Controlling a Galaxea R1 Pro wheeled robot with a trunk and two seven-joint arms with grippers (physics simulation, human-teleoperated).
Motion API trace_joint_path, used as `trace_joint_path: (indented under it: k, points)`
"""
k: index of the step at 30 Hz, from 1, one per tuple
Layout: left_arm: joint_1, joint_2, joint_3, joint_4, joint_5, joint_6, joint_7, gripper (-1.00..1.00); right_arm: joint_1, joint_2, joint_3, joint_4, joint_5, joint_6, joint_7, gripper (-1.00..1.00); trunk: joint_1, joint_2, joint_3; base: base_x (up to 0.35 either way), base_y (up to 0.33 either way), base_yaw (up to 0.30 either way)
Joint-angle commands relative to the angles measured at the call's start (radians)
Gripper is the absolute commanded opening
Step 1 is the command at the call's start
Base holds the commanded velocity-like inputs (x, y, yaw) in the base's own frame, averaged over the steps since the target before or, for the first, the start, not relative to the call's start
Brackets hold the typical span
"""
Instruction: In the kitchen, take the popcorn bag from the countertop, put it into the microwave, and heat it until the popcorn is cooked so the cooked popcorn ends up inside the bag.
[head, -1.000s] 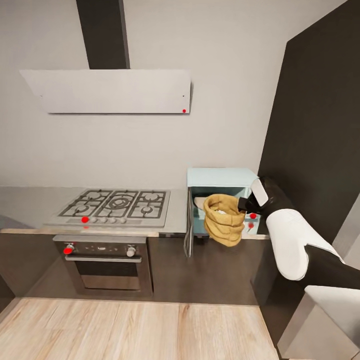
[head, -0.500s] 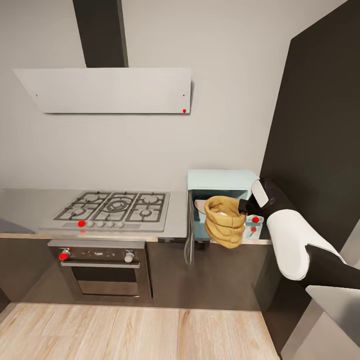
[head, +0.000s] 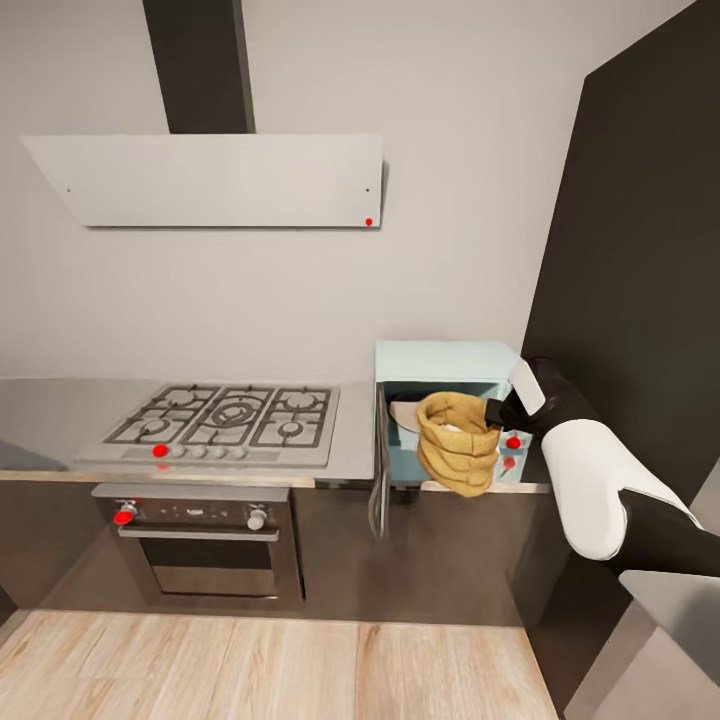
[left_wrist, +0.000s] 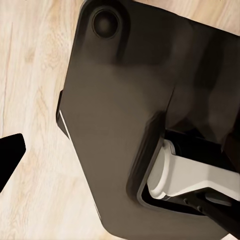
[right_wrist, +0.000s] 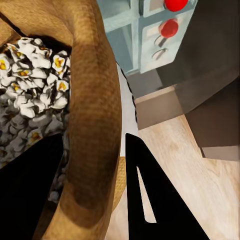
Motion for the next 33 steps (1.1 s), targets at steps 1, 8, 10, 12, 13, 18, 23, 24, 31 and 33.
trace_joint_path:
  k: [1,8,10,12,13,18,23,24,31,33]
  points:
    - [0.000,0.000,0.003,-0.002,0.000,0.000,0.001,1.00,-0.001,-0.001,-0.002,-0.001,-0.012,0.001,-0.009,-1.00,0.001,-0.002,-0.002,0.074,0.000,0.000]
    - [0.002,0.000,0.003,-0.002,0.001,-0.001,0.001,1.00,-0.001,-0.002,-0.001,-0.001,-0.012,0.001,-0.009,-1.00,0.001,-0.002,-0.002,0.115,0.000,0.000]
    - [0.003,0.000,0.003,-0.002,0.001,-0.001,0.001,1.00,-0.001,-0.002,-0.001,-0.001,-0.012,0.001,-0.009,-1.00,0.001,-0.002,-0.002,0.006,0.000,0.000]
    - [0.003,0.000,0.003,-0.002,0.001,-0.001,0.001,1.00,-0.001,-0.002,0.000,-0.001,-0.012,0.001,-0.009,-1.00,0.001,-0.002,-0.002,0.002,0.000,0.000]
    - [0.003,0.000,0.003,-0.002,0.001,-0.001,0.001,1.00,-0.001,-0.002,0.000,-0.001,-0.012,0.001,-0.009,-1.00,0.001,-0.002,-0.002,0.000,0.000,0.000]
    - [0.001,0.000,0.003,-0.002,0.000,-0.001,0.001,1.00,-0.001,-0.002,0.001,-0.001,-0.012,0.001,-0.009,-1.00,0.001,-0.002,-0.002,0.106,0.000,0.000]
    - [0.003,0.000,0.003,-0.002,-0.001,-0.001,0.001,1.00,-0.002,-0.001,0.001,-0.001,-0.012,0.001,-0.009,-1.00,0.001,-0.002,-0.002,0.210,0.000,0.000]
    - [0.003,0.000,0.003,-0.002,-0.001,-0.001,0.001,1.00,-0.002,0.000,0.001,-0.001,-0.012,0.001,-0.009,-1.00,0.001,-0.002,-0.002,0.044,0.000,0.000]
    - [0.002,0.000,0.003,-0.002,-0.001,-0.001,0.001,1.00,-0.002,0.000,0.001,-0.001,-0.012,0.001,-0.009,-1.00,0.001,-0.002,-0.002,0.008,0.000,0.000]
    - [0.000,0.000,0.003,-0.002,-0.001,0.000,0.002,1.00,-0.002,0.000,0.001,-0.001,-0.012,0.001,-0.009,-1.00,0.001,-0.002,-0.002,0.003,0.000,0.000]
